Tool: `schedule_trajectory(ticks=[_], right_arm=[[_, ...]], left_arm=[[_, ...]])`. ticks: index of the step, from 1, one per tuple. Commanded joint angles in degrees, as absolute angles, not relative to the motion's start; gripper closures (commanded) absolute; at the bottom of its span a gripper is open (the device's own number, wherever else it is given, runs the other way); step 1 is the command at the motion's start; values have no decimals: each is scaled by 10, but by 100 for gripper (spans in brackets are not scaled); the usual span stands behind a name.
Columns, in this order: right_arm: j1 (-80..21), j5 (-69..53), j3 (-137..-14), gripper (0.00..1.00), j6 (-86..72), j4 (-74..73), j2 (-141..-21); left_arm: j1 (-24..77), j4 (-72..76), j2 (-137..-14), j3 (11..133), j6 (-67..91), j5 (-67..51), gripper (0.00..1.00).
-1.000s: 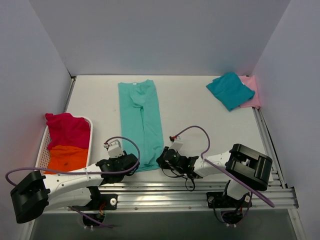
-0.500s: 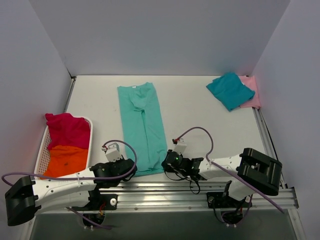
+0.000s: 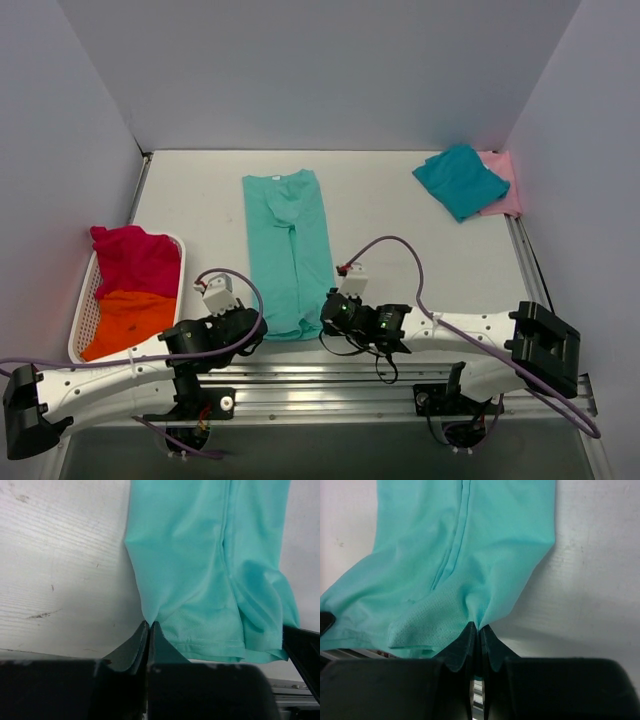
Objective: Fold and stack the t-shirts
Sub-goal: Fold the folded rectangular tshirt in 1/3 of the way
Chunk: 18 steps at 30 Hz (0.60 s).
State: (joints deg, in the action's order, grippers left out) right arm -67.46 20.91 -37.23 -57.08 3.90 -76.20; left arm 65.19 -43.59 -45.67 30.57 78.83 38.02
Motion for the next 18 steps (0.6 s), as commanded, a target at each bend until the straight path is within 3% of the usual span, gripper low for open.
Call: schedule_trajectory(ticks=[1,6,18], right_arm=[[-665,256,-424,100,-543,-25,-797],[-632,256,-489,100,-506,-32,-838],[-578,259,-605,100,-449,-54,-900]], left_arm=[[650,-470,-450,360,758,430,98],[624,-474,-456,416,722,449,98],[489,-322,-495,442,552,411,98]])
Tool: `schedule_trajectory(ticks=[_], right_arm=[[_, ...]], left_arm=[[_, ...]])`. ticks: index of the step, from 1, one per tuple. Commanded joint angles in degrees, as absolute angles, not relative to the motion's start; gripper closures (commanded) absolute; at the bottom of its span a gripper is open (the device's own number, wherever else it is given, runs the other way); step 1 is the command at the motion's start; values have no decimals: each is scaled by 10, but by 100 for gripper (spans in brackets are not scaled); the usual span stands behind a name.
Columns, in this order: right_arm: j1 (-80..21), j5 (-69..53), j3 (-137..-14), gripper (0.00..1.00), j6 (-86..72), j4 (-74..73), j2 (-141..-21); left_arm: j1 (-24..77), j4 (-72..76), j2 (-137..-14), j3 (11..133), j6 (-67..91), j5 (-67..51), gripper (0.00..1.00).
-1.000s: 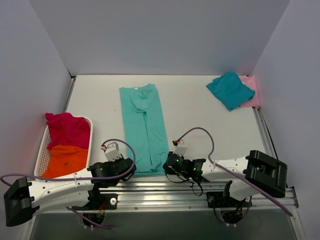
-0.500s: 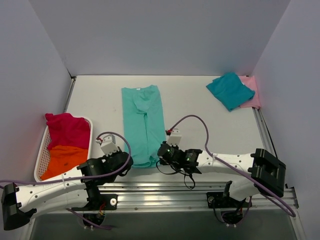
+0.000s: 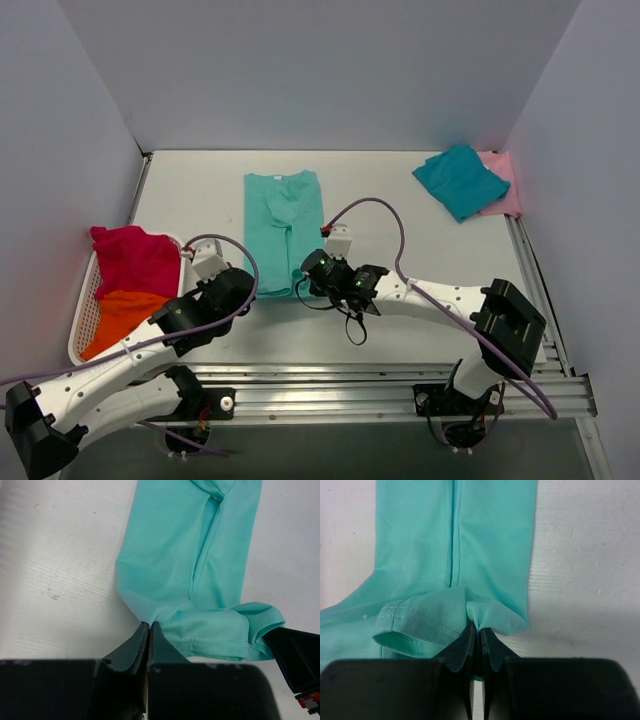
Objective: Fold and stack the t-shirts
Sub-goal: Fold the folded rectangular tshirt in 1/3 of the way
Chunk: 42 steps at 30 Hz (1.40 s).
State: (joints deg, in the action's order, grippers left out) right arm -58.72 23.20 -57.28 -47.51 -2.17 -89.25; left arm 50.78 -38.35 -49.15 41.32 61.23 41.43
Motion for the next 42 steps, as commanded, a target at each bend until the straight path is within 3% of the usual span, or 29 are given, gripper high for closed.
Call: schedule_trajectory(ticks=[1,9,14,15,17,18,21,23,28,33,39,42], right_arm=[[-573,259,-612,100,-446,-55,-908],[-534,239,-662,100,-421,-52,-952],[-482,189,-752,100,-406,-51,-1049],[-456,177,-778,81,-393,-52,-1071],[-419,164,-851,47,-389,-74,-1148],[-386,155,-950,1,-382,-106,-1180],[-344,163,-1140,0,-363,-218,-1282],[-339,187,-1158,0,-371,-233,-1266],[-342,213,-1023,0,-375,-170,-1126],[-352,151,-897,0,-392,-82,-1047],[-425,121,-834,0,-404,-27,-1067],[-434,114,-839,0,-404,-11,-1104]], left_arm=[[472,-311,-500,443,535,408,98],[375,-227,-547,450,481,325,98],[283,-141,-651,461,451,218,96],[262,-97,-682,478,444,194,93],[206,-68,-792,517,416,167,38],[187,-71,-835,585,409,139,2],[137,-99,-957,698,386,79,6],[121,-106,-982,764,368,68,6],[110,-120,-935,818,323,57,6],[112,-127,-888,781,326,50,6],[113,-46,-809,644,329,49,6],[112,-44,-801,635,321,51,6]])
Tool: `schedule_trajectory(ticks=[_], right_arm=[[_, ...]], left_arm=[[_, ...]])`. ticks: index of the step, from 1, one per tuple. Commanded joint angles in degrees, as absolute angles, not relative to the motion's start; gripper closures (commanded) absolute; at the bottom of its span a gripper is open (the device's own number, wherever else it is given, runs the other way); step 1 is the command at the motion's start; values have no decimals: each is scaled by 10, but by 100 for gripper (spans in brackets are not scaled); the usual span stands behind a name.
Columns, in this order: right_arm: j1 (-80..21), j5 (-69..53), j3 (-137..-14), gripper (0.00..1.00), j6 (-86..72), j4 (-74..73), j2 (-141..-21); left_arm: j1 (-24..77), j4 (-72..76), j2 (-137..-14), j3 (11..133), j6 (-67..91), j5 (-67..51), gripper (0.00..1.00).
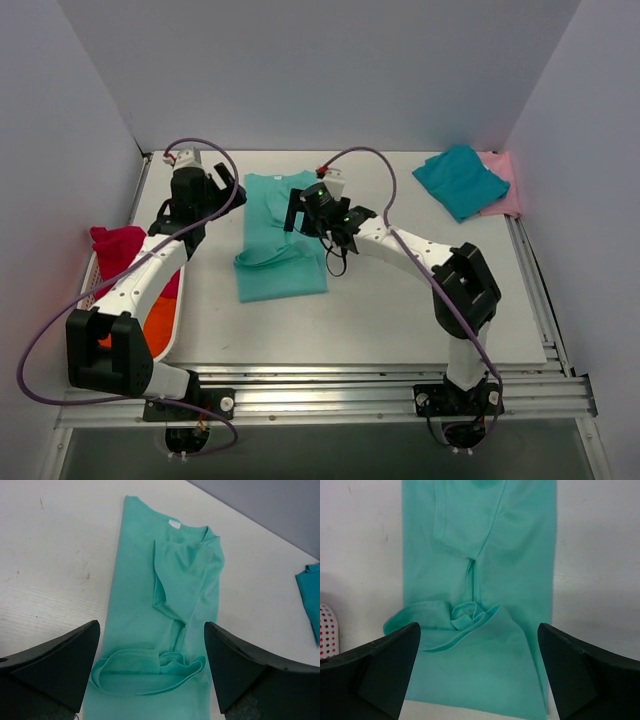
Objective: Fold and stack the t-shirts
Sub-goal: Fold the folded rectangular tshirt in 1/3 of the way
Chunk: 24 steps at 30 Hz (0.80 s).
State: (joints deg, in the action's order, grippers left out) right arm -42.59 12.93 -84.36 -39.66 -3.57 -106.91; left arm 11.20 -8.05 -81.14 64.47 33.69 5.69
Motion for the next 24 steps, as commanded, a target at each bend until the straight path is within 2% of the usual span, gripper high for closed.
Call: schedule_trajectory(ticks=[1,7,13,19,22,24], right_arm=[[-434,110,-843,0,-404,-7,-1115],[-437,91,-930,1,-395,-31,-1225],[-435,89,-940,1,-394,-25,-1242],[-432,96,-945,9,-393,-39,-1240],[-432,100,-941,21,-392,-44,-1233],[-431,101,-937,43,-390,-46,-1227]], left_arm=[[112,-45,-803,635,319,51,6],[111,-27,-813,624,315,49,6],[110,-23,-822,625,312,51,6],[110,-16,-834,624,312,52,6],[110,-11,-838,623,312,50,6],[109,-10,-843,624,311,49,6]])
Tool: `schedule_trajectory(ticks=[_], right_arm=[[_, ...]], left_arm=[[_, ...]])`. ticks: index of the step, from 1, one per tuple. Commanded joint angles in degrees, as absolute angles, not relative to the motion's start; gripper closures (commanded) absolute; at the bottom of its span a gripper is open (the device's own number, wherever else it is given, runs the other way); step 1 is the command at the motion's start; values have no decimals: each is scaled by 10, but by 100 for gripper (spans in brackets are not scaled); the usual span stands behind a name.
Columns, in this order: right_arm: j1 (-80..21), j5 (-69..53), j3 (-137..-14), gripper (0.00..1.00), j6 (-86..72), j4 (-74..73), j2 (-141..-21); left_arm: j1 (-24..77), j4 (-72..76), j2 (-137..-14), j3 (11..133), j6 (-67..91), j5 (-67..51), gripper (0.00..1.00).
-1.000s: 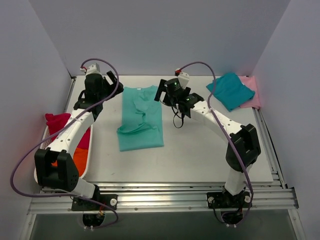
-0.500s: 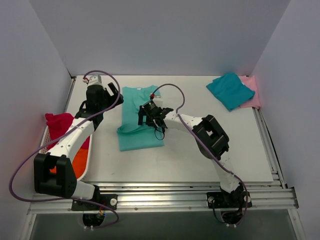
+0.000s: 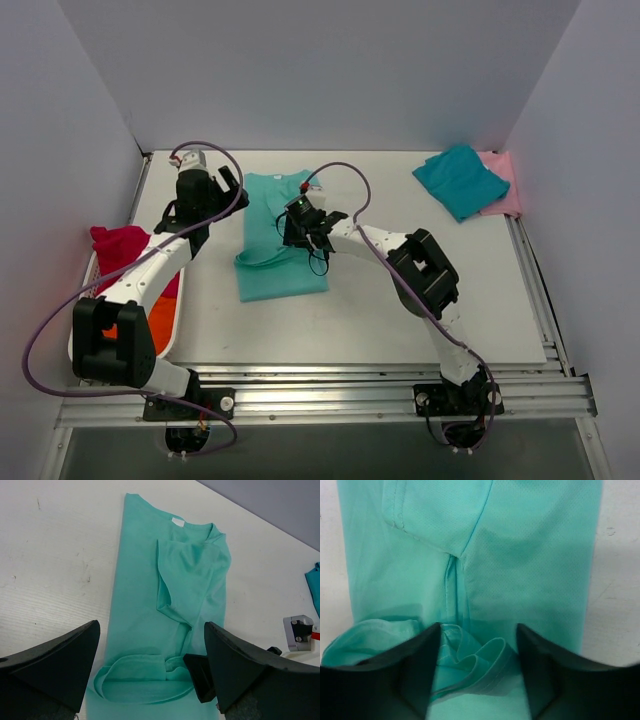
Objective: Fold and stack the t-shirts
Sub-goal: Fold the folded rectangular tshirt in 1/3 of the way
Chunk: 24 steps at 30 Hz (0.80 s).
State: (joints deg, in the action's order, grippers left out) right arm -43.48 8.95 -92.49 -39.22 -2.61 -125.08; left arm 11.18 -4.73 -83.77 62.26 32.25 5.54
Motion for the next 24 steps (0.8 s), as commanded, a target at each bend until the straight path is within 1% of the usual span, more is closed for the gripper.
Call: schedule_trajectory(ticks=[1,2,3,5,12,18,19,24], right_arm=[[-430,103,-936,54,-390,-47,-1224],[-429,105,-935,76,-389,-48,-1222],[-429,105,-935,86,-389,-50,-1221],[-427,105,-937,100,-388,-56,-1221],[-420,103,-958,100,-382,-68,-1219],[-380,99,-997,100,-362,-91,-1223],[-373,87,-1000,100,-360,-89,-1223],[-336,65,-999,100,-362,-77,-1232]], left_arm=[[109,-10,-844,624,311,50,6],[109,-10,-845,624,311,51,6],[109,-10,-847,624,311,51,6],[109,-10,-847,624,311,52,6],[109,-10,-860,624,308,54,6],[109,-10,-872,628,307,51,6],[109,9,-874,628,307,50,6],[109,11,-885,635,306,47,6]])
